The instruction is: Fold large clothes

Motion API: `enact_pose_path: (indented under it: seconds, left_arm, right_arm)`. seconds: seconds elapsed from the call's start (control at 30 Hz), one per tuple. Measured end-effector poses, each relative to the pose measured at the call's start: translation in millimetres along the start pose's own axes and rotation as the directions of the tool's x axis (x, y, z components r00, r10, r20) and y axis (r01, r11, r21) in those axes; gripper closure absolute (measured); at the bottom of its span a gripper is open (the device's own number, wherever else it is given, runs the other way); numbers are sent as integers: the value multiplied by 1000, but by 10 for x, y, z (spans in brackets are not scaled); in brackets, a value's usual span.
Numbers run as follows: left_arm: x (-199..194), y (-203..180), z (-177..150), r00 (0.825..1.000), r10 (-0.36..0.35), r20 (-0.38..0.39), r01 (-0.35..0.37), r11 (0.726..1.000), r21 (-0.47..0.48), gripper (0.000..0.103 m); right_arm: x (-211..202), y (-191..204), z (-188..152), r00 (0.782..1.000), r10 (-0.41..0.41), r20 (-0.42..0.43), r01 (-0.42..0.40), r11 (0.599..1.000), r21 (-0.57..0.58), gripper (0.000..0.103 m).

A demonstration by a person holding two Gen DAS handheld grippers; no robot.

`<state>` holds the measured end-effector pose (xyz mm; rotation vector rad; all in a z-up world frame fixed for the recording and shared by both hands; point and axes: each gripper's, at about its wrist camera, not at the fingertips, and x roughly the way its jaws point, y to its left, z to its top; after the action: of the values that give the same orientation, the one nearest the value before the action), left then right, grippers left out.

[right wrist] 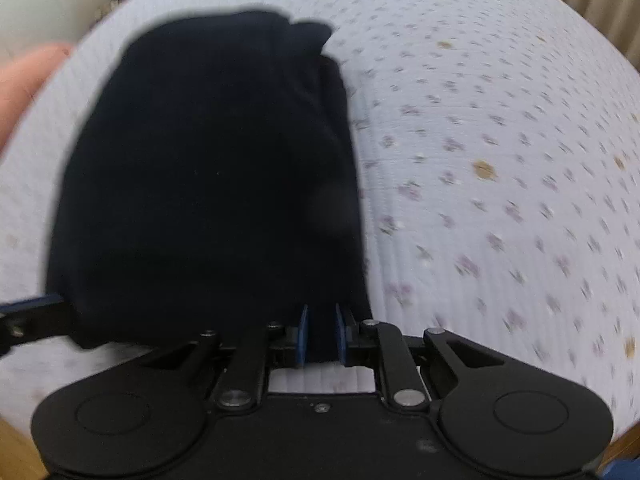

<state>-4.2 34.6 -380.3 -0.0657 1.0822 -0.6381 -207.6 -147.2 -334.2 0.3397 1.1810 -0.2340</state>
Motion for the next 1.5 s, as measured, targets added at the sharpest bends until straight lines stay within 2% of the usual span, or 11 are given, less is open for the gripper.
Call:
enact_pose_path:
  seconds: [0.1,0.23,0.4,0.47,0.57,0.63,0.73,0.93,1.2,1.3,1.5]
  left_arm:
    - [-366,-193,-78,1000,21,15,-21,999,27,83]
    - [-946,-531,-145,997,54,58,-56,997,44,80]
    - [-1628,-1021,-59,986,104,127,-113,991,68,78]
    - [-1887,-1226,-20,980,117,160,-130,989,75,72]
    - [-2237,-1505,46,963,179,199,-194,979,58,62]
    - [-2437,-1628,82,951,221,216,-232,972,28,61]
    - [-2691,-1709,113,941,242,237,-244,970,-21,59]
    - [-2858,-1791,91,918,315,240,-310,949,-62,48]
    - [-2556,-1549,148,931,330,155,-320,943,-91,47]
    - [-2443,-1464,217,935,331,128,-321,943,-93,41]
    - [-2250,-1352,437,933,346,95,-340,938,-74,38]
  right_arm:
    - [-459,-98,-107,1000,14,26,-14,1000,-10,76]
    - [-1054,-236,-186,998,27,54,-25,998,-51,75]
    - [-1916,-200,-19,988,39,149,-28,997,-76,75]
    - [-2238,-99,50,982,64,175,-48,994,-95,70]
    - [-2699,164,117,969,106,225,-73,986,-152,54]
    - [-2960,362,124,960,107,259,-60,981,-184,31]
    - [-3226,580,97,951,114,286,-53,976,-213,26]
    - [-3257,819,15,962,99,256,-40,973,-229,21]
    - [-2996,853,36,982,59,178,-23,980,-198,21]
    - [-2907,872,87,986,40,163,-8,981,-193,21]
    - [-2756,883,211,992,11,128,11,985,-173,20]
